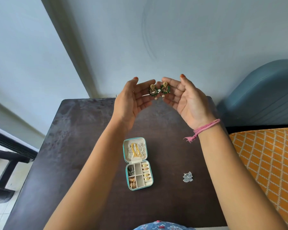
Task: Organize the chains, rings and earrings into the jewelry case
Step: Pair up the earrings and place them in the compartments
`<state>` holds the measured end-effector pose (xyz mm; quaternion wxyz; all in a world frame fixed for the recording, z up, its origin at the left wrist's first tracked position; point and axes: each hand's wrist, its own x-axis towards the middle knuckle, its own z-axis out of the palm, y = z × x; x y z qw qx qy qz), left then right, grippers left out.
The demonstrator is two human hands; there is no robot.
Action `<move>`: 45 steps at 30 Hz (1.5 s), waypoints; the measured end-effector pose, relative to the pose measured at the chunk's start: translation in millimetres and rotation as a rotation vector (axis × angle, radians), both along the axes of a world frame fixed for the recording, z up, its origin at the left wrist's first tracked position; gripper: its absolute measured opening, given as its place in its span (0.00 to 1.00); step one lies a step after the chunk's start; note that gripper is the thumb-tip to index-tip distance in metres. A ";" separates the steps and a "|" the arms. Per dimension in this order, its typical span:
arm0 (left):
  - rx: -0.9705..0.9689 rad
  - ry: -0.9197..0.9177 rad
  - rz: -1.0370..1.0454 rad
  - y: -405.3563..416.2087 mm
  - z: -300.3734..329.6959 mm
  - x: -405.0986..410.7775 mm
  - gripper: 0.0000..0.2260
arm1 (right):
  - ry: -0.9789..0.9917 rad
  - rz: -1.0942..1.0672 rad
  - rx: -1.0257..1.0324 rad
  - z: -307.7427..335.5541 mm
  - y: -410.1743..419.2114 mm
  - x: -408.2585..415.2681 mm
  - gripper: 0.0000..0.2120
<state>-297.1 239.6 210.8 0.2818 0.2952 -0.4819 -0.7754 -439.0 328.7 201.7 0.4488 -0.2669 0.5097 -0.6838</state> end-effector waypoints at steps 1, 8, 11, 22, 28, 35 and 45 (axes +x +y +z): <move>-0.002 0.000 -0.004 -1.2 1.7 1.8 0.20 | -0.001 0.004 -0.004 1.2 -0.2 1.5 0.21; -0.080 -0.001 -0.003 -6.3 10.3 13.2 0.21 | 0.012 0.024 -0.040 7.3 -3.7 10.4 0.22; -0.104 0.005 -0.009 -9.3 11.9 18.8 0.22 | 0.018 0.031 -0.050 9.4 -6.4 13.7 0.23; -0.122 0.003 -0.010 -20.0 6.4 35.6 0.20 | 0.043 0.034 -0.052 3.5 -15.5 28.4 0.19; -0.120 -0.020 0.000 -24.6 -12.3 45.7 0.13 | -0.037 0.070 -0.003 -18.8 -19.2 36.3 0.17; -0.199 -0.195 -0.052 -29.5 -62.6 60.4 0.16 | 0.000 0.068 0.116 -57.4 -14.6 46.7 0.14; -0.381 -0.578 -0.162 -12.5 -171.9 85.3 0.13 | 0.081 0.024 0.401 -143.0 23.3 54.8 0.12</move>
